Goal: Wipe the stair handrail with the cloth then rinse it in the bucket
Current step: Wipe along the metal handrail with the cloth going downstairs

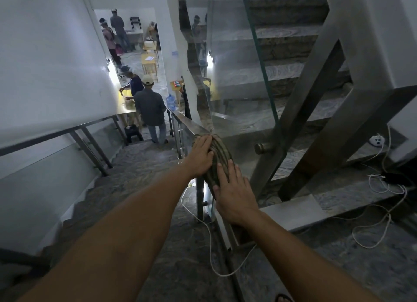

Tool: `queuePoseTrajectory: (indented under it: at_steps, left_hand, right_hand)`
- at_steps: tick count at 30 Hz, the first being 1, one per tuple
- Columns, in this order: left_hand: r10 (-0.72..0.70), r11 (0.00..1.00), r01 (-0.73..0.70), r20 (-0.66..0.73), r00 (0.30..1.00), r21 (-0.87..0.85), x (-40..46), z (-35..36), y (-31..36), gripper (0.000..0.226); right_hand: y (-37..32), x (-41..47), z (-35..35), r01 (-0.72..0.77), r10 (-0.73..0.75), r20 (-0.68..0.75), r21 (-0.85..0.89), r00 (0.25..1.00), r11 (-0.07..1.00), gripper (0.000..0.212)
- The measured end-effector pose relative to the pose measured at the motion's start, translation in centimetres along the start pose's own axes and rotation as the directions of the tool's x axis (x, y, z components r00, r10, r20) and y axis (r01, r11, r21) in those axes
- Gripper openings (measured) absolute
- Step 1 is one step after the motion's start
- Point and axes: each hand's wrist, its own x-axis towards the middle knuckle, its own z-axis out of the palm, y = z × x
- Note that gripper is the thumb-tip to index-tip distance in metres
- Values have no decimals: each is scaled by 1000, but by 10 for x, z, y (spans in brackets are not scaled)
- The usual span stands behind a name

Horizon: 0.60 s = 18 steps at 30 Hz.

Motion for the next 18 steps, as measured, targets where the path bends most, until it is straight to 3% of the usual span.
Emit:
queuePoseTrajectory:
  at_steps: [8,18]
  left_hand:
    - [-119,963,118,10,993,-244,-40,12,25,64]
    - [-222,896,204,1,975,-394,-94,26,47,59]
  right_hand:
    - [4,-28,7,34,-34,-17,-49,999,998,63]
    - [10,-76,13,88,-97,-58,-139,994,986,63]
